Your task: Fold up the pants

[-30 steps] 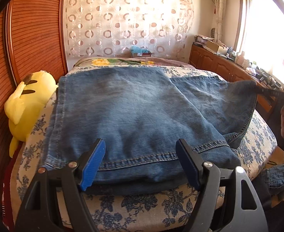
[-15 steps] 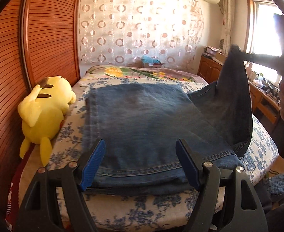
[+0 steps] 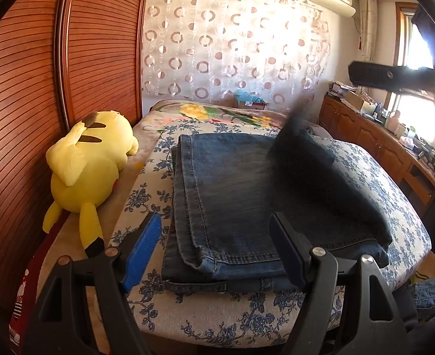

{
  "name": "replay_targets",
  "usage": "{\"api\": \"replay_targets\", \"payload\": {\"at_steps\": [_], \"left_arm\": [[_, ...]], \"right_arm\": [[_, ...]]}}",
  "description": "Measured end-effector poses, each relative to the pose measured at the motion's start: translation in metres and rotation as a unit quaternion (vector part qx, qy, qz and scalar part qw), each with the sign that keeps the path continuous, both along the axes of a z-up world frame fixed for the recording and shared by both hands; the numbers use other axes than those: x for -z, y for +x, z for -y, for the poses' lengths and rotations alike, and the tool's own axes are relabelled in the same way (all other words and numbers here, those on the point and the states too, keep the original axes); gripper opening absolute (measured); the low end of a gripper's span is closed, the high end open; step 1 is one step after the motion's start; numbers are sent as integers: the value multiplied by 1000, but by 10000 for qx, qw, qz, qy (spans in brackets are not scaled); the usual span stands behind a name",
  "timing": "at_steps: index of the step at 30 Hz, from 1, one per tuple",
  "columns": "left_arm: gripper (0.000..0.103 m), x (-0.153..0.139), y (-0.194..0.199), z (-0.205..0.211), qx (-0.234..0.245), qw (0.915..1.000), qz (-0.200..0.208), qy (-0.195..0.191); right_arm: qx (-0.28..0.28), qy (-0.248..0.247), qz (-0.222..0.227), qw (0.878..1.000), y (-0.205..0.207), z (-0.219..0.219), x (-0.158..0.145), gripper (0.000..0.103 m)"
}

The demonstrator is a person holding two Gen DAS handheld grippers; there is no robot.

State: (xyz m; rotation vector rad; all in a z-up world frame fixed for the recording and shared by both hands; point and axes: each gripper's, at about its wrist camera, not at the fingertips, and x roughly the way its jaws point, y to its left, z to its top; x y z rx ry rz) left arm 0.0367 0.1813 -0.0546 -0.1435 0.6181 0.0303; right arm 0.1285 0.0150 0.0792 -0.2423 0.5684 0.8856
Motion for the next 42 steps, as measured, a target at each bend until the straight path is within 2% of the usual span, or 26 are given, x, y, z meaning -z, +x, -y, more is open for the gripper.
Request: {"api": "replay_targets", "payload": {"at_steps": [2, 14, 19, 24, 29, 31, 33, 38, 40, 41, 42], "left_arm": [[76, 1, 1, 1, 12, 10000, -18, -3], [76, 6, 15, 21, 218, 9997, -97, 107], [75, 7, 20, 22, 339, 9993, -68, 111], [54, 9, 28, 21, 413, 9990, -58, 165], [50, 15, 37, 18, 455, 9986, -193, 178], [44, 19, 40, 16, 450, 9985, -256, 160], [32, 24, 42, 15, 443, 9984, -315, 154], [17, 25, 41, 15, 531, 9982, -269, 46], [10, 24, 39, 16, 587, 9979, -276, -23], [8, 22, 37, 17, 639, 9976, -247, -88], [7, 19, 34, 19, 699, 9973, -179, -135]], "right_arm": [[-23, -5, 56, 10000, -4, 5, 5, 29], [446, -302, -167, 9984, 9, 38, 43, 32], [556, -517, -248, 9968, 16, 32, 64, 45], [648, -636, -448, 9949, 27, 23, 85, 46], [795, -834, -577, 9917, 41, 11, 105, 46], [847, -929, -645, 9900, 47, 7, 113, 46], [890, -1036, -751, 9878, 54, 2, 123, 46], [873, -1246, -797, 9851, 56, -4, 138, 46], [859, -1205, -751, 9861, 55, -1, 138, 27], [878, -1133, -683, 9873, 54, 2, 136, 10], [901, -985, -629, 9891, 53, 6, 131, 10]]}}
